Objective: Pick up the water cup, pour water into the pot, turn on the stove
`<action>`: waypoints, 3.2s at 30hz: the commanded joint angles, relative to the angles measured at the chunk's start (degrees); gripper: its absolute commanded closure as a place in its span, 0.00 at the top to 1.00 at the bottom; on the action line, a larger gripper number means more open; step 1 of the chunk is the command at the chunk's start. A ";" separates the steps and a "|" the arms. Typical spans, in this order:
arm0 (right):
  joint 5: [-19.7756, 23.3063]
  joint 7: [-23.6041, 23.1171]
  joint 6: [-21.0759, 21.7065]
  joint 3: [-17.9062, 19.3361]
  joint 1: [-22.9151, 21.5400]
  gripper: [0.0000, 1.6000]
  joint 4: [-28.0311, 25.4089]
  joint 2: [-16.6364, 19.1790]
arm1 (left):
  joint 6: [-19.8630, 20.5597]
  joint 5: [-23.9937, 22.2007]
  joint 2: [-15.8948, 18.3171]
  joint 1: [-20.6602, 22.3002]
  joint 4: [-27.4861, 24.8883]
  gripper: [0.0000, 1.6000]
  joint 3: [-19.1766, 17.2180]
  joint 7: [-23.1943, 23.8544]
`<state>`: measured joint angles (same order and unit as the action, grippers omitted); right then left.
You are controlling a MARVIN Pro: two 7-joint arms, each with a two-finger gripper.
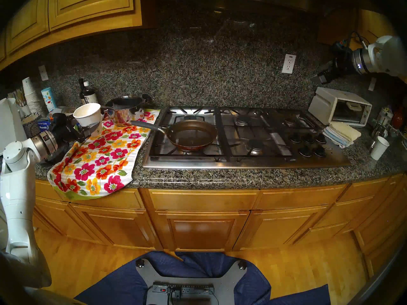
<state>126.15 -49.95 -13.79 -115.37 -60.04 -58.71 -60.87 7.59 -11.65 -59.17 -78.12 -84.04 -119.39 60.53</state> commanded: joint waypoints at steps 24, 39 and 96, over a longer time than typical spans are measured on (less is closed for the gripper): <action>0.31 0.13 -0.05 0.02 -1.81 1.00 1.55 -0.39 | -9.10 -0.98 -2.19 3.47 10.95 0.75 0.11 0.31; 0.31 0.14 -0.06 0.01 -1.81 1.00 1.54 -0.40 | -11.59 -0.64 -2.68 4.53 13.94 0.78 1.23 0.69; 0.31 0.15 -0.06 0.01 -1.81 1.00 1.53 -0.40 | -13.18 0.44 -0.30 0.55 15.03 1.00 -1.74 1.57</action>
<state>126.15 -49.95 -13.79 -115.37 -60.04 -58.72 -60.87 -5.15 -10.91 -61.21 -78.51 -67.69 -119.69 62.29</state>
